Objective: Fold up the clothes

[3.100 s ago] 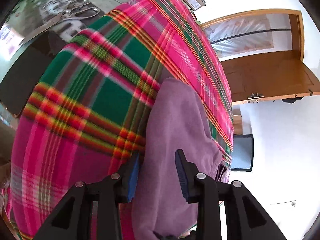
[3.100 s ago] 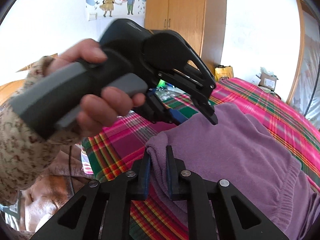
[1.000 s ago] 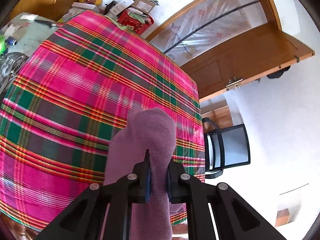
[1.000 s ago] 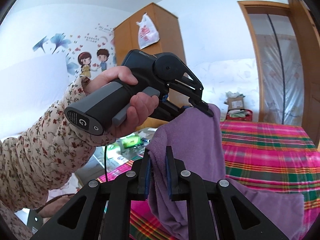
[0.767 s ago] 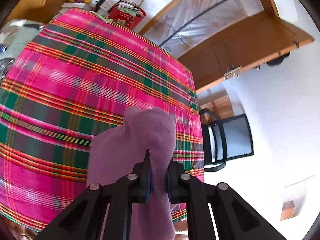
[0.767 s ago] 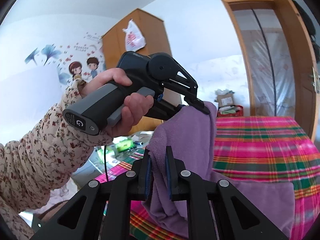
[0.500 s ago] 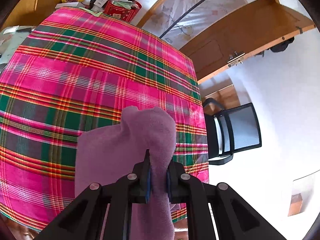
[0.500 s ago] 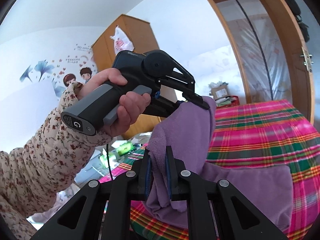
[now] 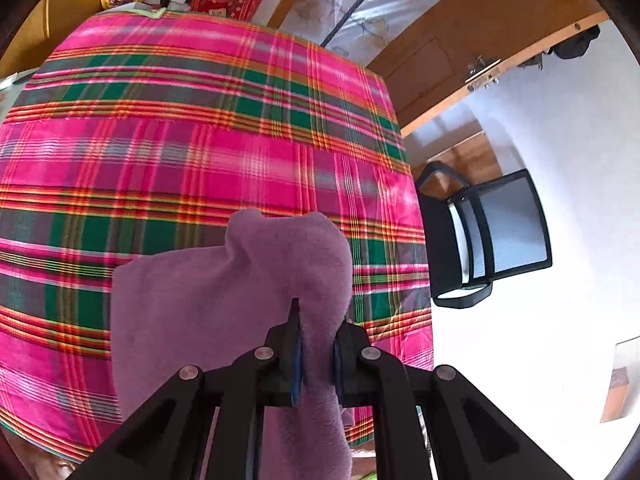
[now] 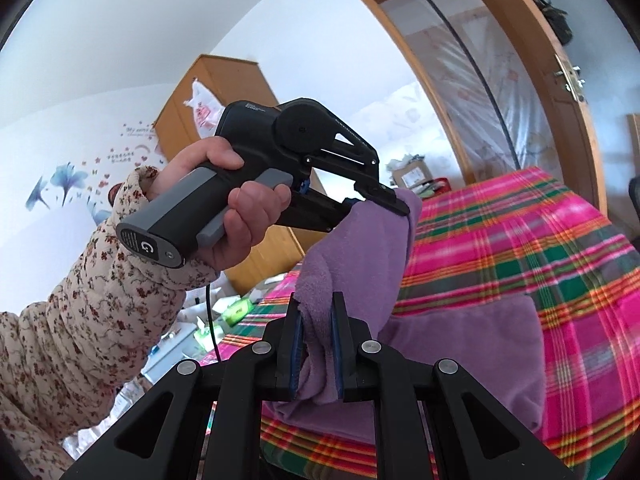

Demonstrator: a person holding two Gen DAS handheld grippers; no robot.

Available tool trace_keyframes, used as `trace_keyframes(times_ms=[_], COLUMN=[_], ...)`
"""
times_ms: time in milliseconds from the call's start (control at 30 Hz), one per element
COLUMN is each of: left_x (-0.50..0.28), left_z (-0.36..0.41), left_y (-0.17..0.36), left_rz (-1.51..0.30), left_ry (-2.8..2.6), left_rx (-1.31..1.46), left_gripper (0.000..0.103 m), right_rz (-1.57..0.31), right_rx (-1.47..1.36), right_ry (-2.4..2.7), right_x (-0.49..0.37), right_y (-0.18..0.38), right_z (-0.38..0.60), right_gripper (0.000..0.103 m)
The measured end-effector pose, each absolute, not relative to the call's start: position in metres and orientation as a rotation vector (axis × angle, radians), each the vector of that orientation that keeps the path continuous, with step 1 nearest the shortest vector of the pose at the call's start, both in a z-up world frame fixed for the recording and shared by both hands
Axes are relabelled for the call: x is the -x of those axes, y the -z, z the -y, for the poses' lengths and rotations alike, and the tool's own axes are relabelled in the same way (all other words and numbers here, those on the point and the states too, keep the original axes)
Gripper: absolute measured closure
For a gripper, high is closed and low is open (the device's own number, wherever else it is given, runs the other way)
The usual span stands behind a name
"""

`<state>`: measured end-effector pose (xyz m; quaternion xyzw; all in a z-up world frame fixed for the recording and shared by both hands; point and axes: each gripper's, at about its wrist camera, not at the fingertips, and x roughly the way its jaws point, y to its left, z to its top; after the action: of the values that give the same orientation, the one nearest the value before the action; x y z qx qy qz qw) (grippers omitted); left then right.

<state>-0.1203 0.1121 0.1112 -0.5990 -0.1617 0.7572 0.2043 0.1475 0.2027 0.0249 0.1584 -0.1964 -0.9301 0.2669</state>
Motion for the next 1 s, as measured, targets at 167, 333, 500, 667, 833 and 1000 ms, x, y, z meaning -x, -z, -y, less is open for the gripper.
trace_keyframes(times_ms=[167, 333, 500, 667, 833, 1000], left_x=[0.118, 0.118, 0.12, 0.125, 0.129, 0.128], left_z=[-0.14, -0.167, -0.189, -0.202, -0.209, -0.212], left_y=[-0.101, -0.084, -0.062, -0.044, -0.032, -0.03], left_rz=[0.371, 0.317, 0.268, 0.231, 0.237, 0.222], left_ry=[-2.095, -2.057, -2.026, -1.998, -1.972, -1.936], left_rx=[1.702, 1.744, 1.802, 1.861, 1.892, 1.837], left_gripper=[0.091, 0.091, 0.091, 0.09, 0.085, 0.081], right_rz=[0.607, 0.684, 0.751, 0.788, 0.832, 0.842], right_rx=[-0.446, -0.478, -0.521, -0.577, -0.619, -0.685], right_ry=[2.516, 2.545, 2.565, 2.585, 2.608, 2.638], right_x=[-0.153, -0.16, -0.161, -0.162, -0.165, -0.169], right_y=[-0.011, 0.005, 0.023, 0.04, 0.055, 0.067], right_z=[-0.228, -0.252, -0.27, -0.278, -0.287, -0.291], right_gripper=[0.09, 0.09, 0.09, 0.09, 0.09, 0.09])
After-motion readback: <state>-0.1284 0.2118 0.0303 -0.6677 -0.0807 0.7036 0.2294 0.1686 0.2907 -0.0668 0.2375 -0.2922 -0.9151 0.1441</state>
